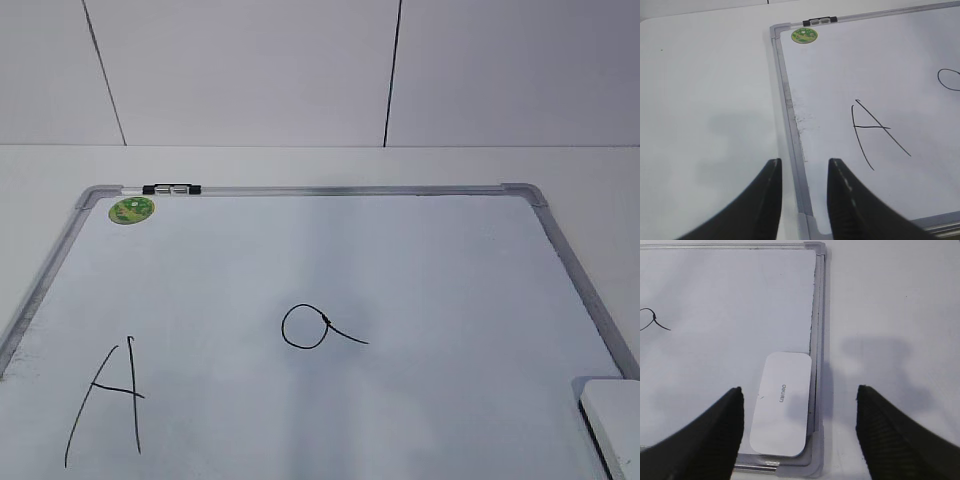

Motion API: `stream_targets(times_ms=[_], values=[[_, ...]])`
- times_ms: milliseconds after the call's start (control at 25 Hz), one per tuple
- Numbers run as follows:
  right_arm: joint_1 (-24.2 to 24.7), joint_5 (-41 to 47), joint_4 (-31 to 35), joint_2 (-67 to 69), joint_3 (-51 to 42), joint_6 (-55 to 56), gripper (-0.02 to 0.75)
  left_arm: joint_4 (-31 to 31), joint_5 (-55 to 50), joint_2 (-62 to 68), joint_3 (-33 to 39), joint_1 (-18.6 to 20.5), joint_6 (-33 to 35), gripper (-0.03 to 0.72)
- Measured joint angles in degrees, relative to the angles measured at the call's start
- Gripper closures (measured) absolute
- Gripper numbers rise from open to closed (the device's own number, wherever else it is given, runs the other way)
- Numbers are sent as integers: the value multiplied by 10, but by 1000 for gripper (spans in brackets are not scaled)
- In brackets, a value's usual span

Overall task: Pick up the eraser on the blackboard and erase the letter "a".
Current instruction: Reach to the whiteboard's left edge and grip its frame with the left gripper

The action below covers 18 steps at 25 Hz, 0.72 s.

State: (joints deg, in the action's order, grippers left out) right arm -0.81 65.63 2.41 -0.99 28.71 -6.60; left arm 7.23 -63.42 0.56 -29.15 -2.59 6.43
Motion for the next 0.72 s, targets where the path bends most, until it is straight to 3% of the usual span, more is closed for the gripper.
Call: stream_targets(times_ms=[720], values=[[0, 0, 0, 0, 0, 0, 199, 0, 0, 0, 0, 0, 0, 454]])
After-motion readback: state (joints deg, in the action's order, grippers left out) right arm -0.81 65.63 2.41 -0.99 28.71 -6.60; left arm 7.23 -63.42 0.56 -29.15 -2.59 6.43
